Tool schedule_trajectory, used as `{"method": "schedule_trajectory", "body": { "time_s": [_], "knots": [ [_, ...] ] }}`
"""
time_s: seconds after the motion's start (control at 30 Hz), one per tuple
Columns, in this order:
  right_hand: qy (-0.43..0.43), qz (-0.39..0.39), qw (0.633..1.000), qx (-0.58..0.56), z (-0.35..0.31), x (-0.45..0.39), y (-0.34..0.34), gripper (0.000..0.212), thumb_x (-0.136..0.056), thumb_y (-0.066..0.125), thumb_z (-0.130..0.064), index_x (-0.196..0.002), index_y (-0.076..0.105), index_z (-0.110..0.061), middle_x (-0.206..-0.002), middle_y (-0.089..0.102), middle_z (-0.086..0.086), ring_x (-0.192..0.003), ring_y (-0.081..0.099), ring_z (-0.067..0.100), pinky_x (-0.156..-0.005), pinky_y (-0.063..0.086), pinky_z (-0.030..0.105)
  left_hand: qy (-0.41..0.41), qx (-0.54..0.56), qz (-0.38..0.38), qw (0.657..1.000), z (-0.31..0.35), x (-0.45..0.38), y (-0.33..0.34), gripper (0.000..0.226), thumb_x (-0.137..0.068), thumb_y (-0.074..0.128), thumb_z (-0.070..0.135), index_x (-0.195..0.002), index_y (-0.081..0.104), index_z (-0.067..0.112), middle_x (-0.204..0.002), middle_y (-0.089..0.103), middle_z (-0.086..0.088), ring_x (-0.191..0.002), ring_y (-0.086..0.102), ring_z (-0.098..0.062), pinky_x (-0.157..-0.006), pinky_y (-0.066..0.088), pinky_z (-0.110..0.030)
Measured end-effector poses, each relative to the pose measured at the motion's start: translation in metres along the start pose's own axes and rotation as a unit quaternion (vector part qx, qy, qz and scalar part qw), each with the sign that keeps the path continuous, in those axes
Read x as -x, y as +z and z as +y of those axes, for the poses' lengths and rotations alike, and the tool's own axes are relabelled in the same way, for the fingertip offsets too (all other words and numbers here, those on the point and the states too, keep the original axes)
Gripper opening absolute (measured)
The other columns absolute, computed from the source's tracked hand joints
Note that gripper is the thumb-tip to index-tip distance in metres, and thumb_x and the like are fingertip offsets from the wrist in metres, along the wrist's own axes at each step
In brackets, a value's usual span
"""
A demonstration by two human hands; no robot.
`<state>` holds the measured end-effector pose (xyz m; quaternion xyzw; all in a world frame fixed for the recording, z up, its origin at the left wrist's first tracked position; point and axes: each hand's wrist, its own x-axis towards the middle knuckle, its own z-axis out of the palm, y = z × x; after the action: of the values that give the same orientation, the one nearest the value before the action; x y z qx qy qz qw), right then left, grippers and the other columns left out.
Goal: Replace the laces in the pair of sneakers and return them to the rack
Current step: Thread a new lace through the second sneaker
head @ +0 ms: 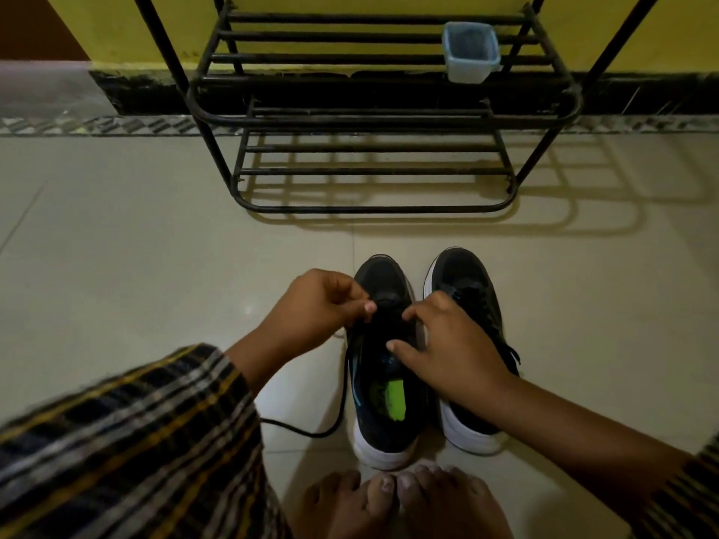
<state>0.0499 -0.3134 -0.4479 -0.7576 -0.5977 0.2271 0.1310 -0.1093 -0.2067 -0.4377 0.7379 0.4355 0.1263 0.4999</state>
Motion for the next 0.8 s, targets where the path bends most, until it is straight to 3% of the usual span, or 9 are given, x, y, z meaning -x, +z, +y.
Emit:
{"method": "schedule_trajectory", "body": {
  "time_s": [0.07,0.17,0.33,0.43,0.5,0.6,0.67,0.77,0.8],
  "knots": [
    [0.030,-0.041,0.999,-0.002,0.001,-0.002,0.000,0.046,-0.084,0.062,-0.047,-0.118,0.059,-0.017,-0.113,0.051,0.000,-0.100,0.055,0.017,-0.084,0.047,0.029,-0.011,0.001,-0.018,1.000,0.001,0.000,0.006,0.005,-0.081,0.072,0.017,-0.077,0.071,0.014,-0.066,0.070,0.001,-0.060,0.063,-0.005,-0.059,0.049,-0.015],
    [0.036,-0.055,0.997,-0.034,0.004,-0.003,0.005,0.028,-0.090,0.058,-0.032,-0.105,0.066,-0.010,-0.100,0.058,0.006,-0.089,0.058,0.021,-0.076,0.045,0.026,-0.009,-0.029,-0.017,0.999,-0.002,-0.001,0.010,0.001,-0.082,0.072,0.018,-0.082,0.072,0.020,-0.070,0.071,0.002,-0.066,0.065,-0.005,-0.062,0.049,-0.014],
    [0.098,-0.085,0.984,-0.125,0.007,-0.010,0.005,0.020,-0.090,0.043,-0.002,-0.090,0.062,0.002,-0.076,0.062,0.023,-0.051,0.059,0.029,-0.042,0.045,0.023,-0.003,-0.060,0.021,0.998,-0.004,0.000,0.012,0.010,-0.088,0.065,0.024,-0.083,0.072,0.025,-0.068,0.067,0.015,-0.058,0.057,0.000,-0.054,0.041,-0.007],
    [0.114,-0.093,0.978,-0.148,0.011,-0.012,0.006,0.023,-0.087,0.041,0.005,-0.090,0.064,0.000,-0.078,0.065,0.022,-0.039,0.056,0.020,-0.045,0.053,0.028,-0.022,-0.022,0.050,0.998,-0.008,-0.001,0.008,0.008,-0.086,0.067,0.019,-0.084,0.072,0.024,-0.072,0.071,0.008,-0.065,0.064,-0.002,-0.059,0.046,-0.009],
    [0.103,-0.079,0.980,-0.149,0.012,-0.011,0.010,0.022,-0.087,0.043,0.006,-0.090,0.064,0.002,-0.082,0.065,0.023,-0.041,0.052,0.017,-0.045,0.047,0.021,-0.030,0.007,0.040,0.999,-0.008,-0.001,0.008,0.007,-0.083,0.070,0.016,-0.081,0.073,0.022,-0.071,0.072,0.007,-0.066,0.066,-0.004,-0.062,0.049,-0.011],
    [0.087,-0.060,0.982,-0.157,0.011,-0.009,0.011,0.022,-0.087,0.045,0.006,-0.090,0.065,-0.001,-0.082,0.066,0.018,-0.045,0.049,0.009,-0.043,0.041,0.011,-0.016,-0.033,-0.012,0.999,-0.005,0.000,0.017,0.005,-0.081,0.073,0.019,-0.080,0.075,0.023,-0.067,0.068,0.016,-0.065,0.061,0.006,-0.065,0.048,-0.010],
    [0.077,-0.080,0.982,-0.150,0.012,-0.007,0.009,0.020,-0.090,0.046,0.002,-0.088,0.063,-0.008,-0.077,0.062,0.009,-0.050,0.050,0.007,-0.044,0.039,0.005,-0.019,-0.069,-0.023,0.997,-0.005,0.000,0.025,0.004,-0.081,0.072,0.021,-0.082,0.075,0.023,-0.073,0.070,0.013,-0.070,0.063,0.005,-0.070,0.049,-0.013],
    [0.064,-0.082,0.984,-0.142,0.010,-0.004,0.011,0.017,-0.090,0.047,-0.003,-0.089,0.061,-0.012,-0.075,0.058,0.001,-0.073,0.059,0.021,-0.048,0.037,0.003,-0.048,-0.125,-0.009,0.991,-0.006,0.000,0.034,0.006,-0.083,0.070,0.026,-0.082,0.075,0.023,-0.082,0.072,0.006,-0.077,0.065,-0.005,-0.074,0.053,-0.024],
    [0.054,-0.066,0.986,-0.142,0.010,-0.004,0.013,0.020,-0.090,0.046,-0.004,-0.095,0.064,-0.012,-0.083,0.061,0.001,-0.082,0.061,0.023,-0.056,0.038,0.004,-0.054,-0.139,-0.005,0.989,-0.007,0.000,0.036,0.008,-0.083,0.070,0.027,-0.080,0.075,0.022,-0.081,0.072,0.004,-0.077,0.065,-0.007,-0.073,0.053,-0.026]
  ]
}}
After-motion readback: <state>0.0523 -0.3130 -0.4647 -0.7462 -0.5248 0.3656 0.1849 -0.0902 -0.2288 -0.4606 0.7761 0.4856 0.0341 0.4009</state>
